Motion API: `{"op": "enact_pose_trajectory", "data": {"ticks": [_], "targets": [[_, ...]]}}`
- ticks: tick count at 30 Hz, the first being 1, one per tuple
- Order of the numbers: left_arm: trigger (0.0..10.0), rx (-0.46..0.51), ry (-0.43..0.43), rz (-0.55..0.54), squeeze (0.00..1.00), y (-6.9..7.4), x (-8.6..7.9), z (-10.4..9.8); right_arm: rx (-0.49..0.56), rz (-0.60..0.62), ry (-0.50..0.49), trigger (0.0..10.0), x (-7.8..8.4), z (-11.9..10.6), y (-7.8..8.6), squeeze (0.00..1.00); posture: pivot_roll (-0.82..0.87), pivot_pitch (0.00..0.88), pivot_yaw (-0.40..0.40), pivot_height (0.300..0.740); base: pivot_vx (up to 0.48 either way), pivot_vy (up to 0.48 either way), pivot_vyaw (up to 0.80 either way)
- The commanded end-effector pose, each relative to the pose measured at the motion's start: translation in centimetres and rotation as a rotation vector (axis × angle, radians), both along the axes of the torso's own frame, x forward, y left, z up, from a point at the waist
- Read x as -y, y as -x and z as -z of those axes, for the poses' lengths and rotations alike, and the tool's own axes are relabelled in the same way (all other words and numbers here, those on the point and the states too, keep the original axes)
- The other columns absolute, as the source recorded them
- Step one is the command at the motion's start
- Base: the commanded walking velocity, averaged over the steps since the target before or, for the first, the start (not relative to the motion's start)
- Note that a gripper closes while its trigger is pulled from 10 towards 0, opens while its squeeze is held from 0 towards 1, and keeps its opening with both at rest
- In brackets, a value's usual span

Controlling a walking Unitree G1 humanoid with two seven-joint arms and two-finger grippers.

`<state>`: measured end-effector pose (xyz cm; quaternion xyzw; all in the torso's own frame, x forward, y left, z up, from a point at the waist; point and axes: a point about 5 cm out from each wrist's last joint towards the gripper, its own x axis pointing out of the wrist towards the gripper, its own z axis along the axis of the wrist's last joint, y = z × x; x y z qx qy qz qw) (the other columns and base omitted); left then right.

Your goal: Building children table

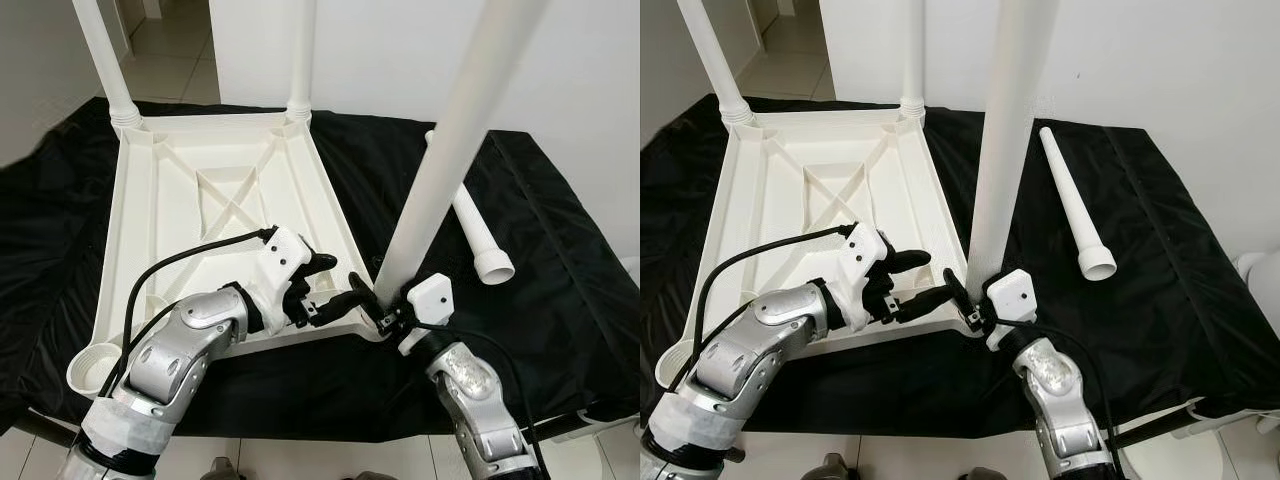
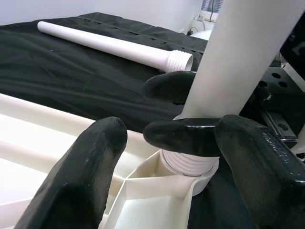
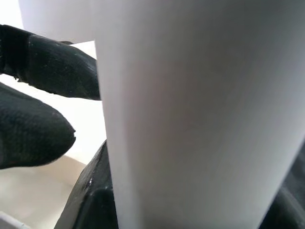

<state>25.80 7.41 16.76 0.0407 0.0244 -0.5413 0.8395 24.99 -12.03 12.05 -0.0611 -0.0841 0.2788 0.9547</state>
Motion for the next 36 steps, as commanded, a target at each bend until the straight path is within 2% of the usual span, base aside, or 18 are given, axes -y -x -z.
{"op": "enact_pose_trajectory", "data": {"ticks": [1, 3, 6, 10, 16, 20, 26, 34, 36], "targets": [[10.0, -0.001, 0.002, 0.024, 0.0, 0.0, 0.1, -0.1, -0.134, -0.015, 0.037, 10.0, 0.1, 2.3, 0.3, 0.0, 0.05, 0.03, -0.039, 0.74, 0.0, 0.0, 0.0], [10.0, 0.006, 0.003, 0.033, 0.0, 0.1, 0.1, -0.2, -0.148, -0.059, 0.056, 10.0, 0.2, 2.0, 0.1, 0.0, 0.06, 0.027, -0.043, 0.74, 0.0, 0.0, 0.0], [10.0, 0.006, 0.003, 0.035, 0.0, 0.2, 0.2, -0.2, -0.152, -0.055, 0.04, 10.0, 0.5, 1.8, 0.0, 0.0, 0.06, 0.026, -0.046, 0.74, 0.0, 0.0, 0.0], [10.0, 0.008, 0.007, 0.038, 0.0, 0.3, 0.3, -0.2, -0.193, 0.011, -0.04, 10.0, 1.2, 1.7, -0.6, 0.0, 0.06, 0.026, -0.049, 0.74, 0.0, 0.0, 0.0], [10.0, 0.008, 0.009, 0.039, 0.0, 0.4, 0.4, -0.2, -0.228, 0.088, -0.076, 10.0, 1.9, 2.2, -0.9, 0.0, 0.06, 0.029, -0.05, 0.74, 0.0, 0.0, 0.0], [10.0, 0.008, 0.007, 0.038, 0.0, 0.4, 0.3, -0.2, -0.275, 0.184, -0.152, 10.0, 2.5, 2.8, -1.1, 0.0, 0.06, 0.036, -0.043, 0.74, 0.0, 0.0, 0.0], [10.0, 0.007, 0.007, 0.042, 0.0, 0.4, 0.3, -0.2, -0.265, 0.231, -0.135, 10.0, 2.8, 2.7, -1.4, 0.0, 0.05, 0.041, -0.042, 0.74, 0.0, 0.0, 0.0], [10.0, 0.009, 0.012, 0.04, 0.0, 0.4, 0.5, -0.3, -0.19, 0.436, -0.112, 10.0, 2.0, 1.8, -2.6, 0.0, 0.05, 0.041, -0.046, 0.74, 0.0, 0.0, 0.0], [10.0, 0.009, 0.012, 0.04, 0.0, 0.4, 0.5, -0.3, -0.19, 0.436, -0.112, 10.0, 2.0, 1.8, -2.6, 0.0, 0.05, 0.041, -0.046, 0.74, 0.0, 0.0, 0.0]]}}
